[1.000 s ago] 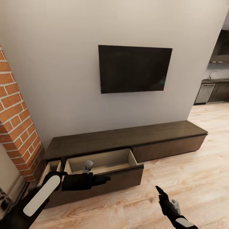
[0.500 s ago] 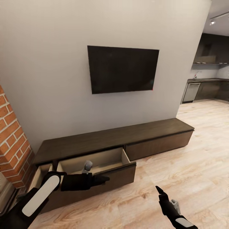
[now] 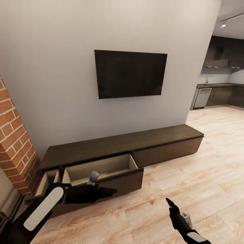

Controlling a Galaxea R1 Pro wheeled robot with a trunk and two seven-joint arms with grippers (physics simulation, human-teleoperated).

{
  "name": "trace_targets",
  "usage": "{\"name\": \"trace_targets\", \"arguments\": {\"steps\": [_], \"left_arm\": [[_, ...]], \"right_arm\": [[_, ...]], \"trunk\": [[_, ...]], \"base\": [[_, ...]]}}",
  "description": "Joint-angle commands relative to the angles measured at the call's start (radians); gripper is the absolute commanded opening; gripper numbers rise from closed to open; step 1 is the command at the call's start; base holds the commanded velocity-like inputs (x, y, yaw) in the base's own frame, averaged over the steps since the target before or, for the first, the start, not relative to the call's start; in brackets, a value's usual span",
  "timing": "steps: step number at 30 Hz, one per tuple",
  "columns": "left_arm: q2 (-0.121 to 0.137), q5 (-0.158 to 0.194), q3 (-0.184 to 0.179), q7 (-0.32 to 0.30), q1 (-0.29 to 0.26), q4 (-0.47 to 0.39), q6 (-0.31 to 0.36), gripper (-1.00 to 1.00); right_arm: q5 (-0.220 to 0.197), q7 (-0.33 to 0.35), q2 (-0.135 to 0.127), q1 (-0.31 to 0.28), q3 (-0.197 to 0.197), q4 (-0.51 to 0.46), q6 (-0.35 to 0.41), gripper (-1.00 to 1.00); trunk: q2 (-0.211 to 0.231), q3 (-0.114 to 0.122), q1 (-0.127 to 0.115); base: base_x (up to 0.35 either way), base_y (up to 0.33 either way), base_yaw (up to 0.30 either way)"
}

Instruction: Place each of the two pumpkins and all three candles from the living room inside a cabinet in the living room (use any cabinet), then make sure every cabinet is closed, and position the cauldron so it is next to a table in the living room.

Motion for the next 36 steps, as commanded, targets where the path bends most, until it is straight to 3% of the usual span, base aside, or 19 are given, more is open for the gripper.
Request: {"name": "trace_targets", "arguments": {"steps": [1,10,21,28,30,33,36], "left_arm": [[0.001,-0.005,-0.001,-0.007,-0.001,0.0,0.001,1.0],[0.001,-0.005,-0.002,-0.007,-0.001,-0.001,0.001,1.0],[0.001,-0.006,-0.002,-0.007,-0.001,-0.001,0.001,1.0],[0.003,-0.014,-0.001,-0.005,-0.001,0.0,-0.001,1.0],[0.012,-0.019,0.003,-0.001,-0.001,0.0,-0.001,1.0],[0.048,-0.022,0.008,0.012,-0.001,0.0,-0.003,1.0],[0.076,-0.023,0.007,0.068,-0.001,0.0,-0.004,1.0]], "right_arm": [[-0.002,0.004,0.0,-0.001,-0.008,0.001,0.008,1.0],[-0.002,0.002,0.0,-0.001,-0.008,-0.001,0.012,1.0],[0.0,0.002,0.0,-0.001,-0.005,-0.002,0.01,1.0],[0.034,-0.006,0.0,-0.001,0.044,-0.002,0.008,1.0],[0.037,-0.013,0.0,-0.001,0.048,-0.002,0.006,1.0],[0.045,-0.033,0.0,-0.001,0.057,-0.004,-0.008,1.0],[0.105,-0.068,0.0,-0.001,0.125,-0.006,-0.053,1.0]], "trunk": [[-0.001,-0.001,0.0],[-0.001,-0.003,0.0],[-0.001,-0.01,0.0],[-0.001,-0.014,0.0],[-0.001,-0.015,0.0],[-0.001,-0.017,0.0],[-0.001,-0.017,0.0]], "base": [[-0.062,0.0,0.0],[-0.1,0.0,0.032],[-0.004,0.0,0.258],[0.0,0.0,0.276],[0.0,0.0,0.276],[0.0,0.0,0.193],[0.0,0.0,0.05]]}}
